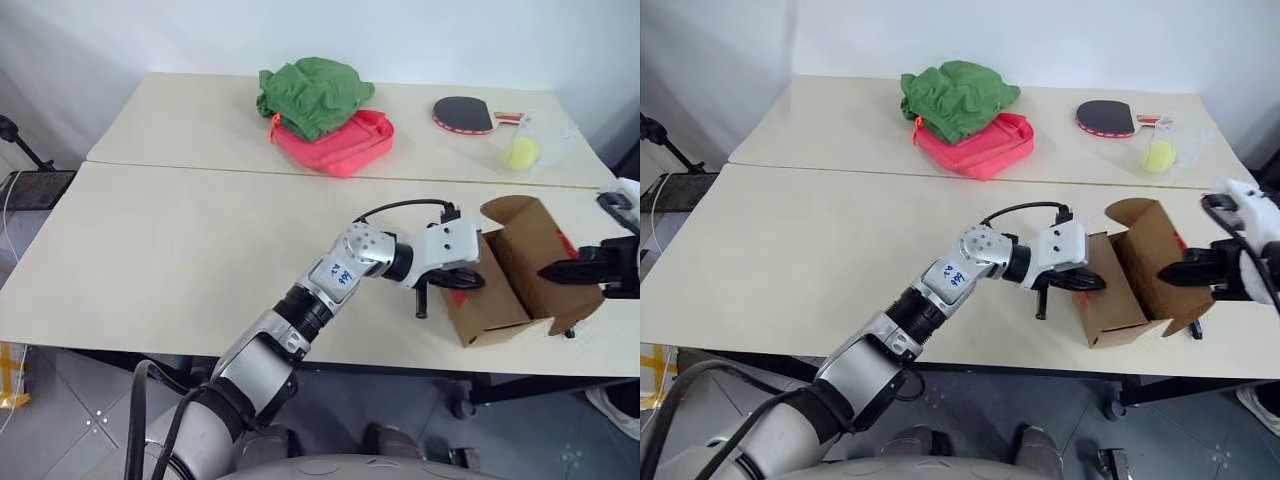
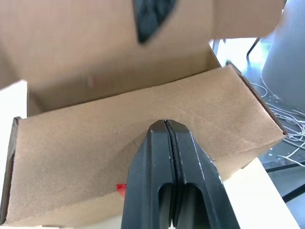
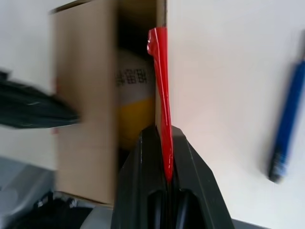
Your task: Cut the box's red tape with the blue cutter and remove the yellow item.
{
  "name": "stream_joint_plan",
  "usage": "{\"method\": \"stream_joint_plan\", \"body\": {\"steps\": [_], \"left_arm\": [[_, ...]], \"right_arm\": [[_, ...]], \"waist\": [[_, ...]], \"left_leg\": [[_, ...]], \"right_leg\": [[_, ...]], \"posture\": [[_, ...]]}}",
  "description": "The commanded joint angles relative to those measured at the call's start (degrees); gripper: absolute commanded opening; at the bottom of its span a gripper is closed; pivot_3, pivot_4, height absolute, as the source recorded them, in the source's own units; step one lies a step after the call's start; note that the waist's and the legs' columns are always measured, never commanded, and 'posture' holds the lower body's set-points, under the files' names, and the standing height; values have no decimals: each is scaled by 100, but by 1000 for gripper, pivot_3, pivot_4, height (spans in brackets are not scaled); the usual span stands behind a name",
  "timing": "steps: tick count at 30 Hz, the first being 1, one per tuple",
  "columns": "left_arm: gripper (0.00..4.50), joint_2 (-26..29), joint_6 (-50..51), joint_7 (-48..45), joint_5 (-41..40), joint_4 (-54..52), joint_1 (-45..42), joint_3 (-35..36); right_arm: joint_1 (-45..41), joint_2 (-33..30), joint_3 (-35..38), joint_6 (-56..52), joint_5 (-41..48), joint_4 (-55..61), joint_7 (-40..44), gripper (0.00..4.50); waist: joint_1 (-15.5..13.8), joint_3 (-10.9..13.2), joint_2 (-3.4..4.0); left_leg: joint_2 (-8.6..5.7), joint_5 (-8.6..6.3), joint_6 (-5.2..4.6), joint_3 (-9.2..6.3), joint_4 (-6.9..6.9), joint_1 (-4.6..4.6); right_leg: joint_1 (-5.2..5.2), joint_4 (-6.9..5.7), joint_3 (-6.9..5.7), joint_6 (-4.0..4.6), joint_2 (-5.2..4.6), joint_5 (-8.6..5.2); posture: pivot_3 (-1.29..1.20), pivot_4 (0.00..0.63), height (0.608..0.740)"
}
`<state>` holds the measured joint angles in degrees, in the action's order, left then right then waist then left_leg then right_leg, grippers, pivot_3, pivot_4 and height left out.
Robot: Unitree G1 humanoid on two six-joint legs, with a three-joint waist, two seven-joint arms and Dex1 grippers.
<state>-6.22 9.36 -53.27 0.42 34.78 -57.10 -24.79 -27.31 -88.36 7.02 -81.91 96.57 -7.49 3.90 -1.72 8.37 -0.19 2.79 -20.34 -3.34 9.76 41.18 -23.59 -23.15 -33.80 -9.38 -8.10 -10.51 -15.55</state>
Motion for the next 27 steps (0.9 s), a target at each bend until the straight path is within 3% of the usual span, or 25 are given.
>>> {"method": "stream_joint_plan", "body": {"steps": [1, 7, 13, 21, 27], "left_arm": [[0, 176, 454, -32, 387, 682, 451, -334], [0, 289, 688, -52, 189, 294, 582, -51], [0, 524, 1113, -173, 2, -368, 726, 100], [0, 760, 1520, -137, -176, -1041, 788, 229], [0, 788, 1659, 25, -262, -1335, 765, 369]], "right_arm": [[-102, -1, 68, 9, -1023, -149, 788, 16], [-308, 379, -284, 196, -2500, -84, 1871, 16], [-418, 824, -322, 3, -3263, 153, 2486, 16], [-475, 1383, -45, -251, -3912, 372, 2657, 16], [-507, 1758, 264, -479, -4197, 521, 2579, 16]], "waist": [[0, -1, -1], [27, -5, -7], [85, -8, -4], [120, -7, -2], [52, 17, 45]], "left_leg": [[-3, -2, -7, -2, 6, 6], [-6, -12, -22, -8, 15, 36], [2, -6, -7, -2, 12, 39], [4, -1, 0, 0, 15, 42], [-3, 2, -3, 10, 14, -1]], "right_leg": [[13, 8, 1, 0, -4, 0], [56, 35, 5, 5, -13, 4], [50, 22, 3, 0, -6, 7], [46, 4, 6, 0, -6, 8], [-9, -17, 12, -18, -10, 17]], "posture": [[0, 150, 740], [0, 150, 740], [0, 150, 740], [0, 150, 740], [0, 150, 740]]}}
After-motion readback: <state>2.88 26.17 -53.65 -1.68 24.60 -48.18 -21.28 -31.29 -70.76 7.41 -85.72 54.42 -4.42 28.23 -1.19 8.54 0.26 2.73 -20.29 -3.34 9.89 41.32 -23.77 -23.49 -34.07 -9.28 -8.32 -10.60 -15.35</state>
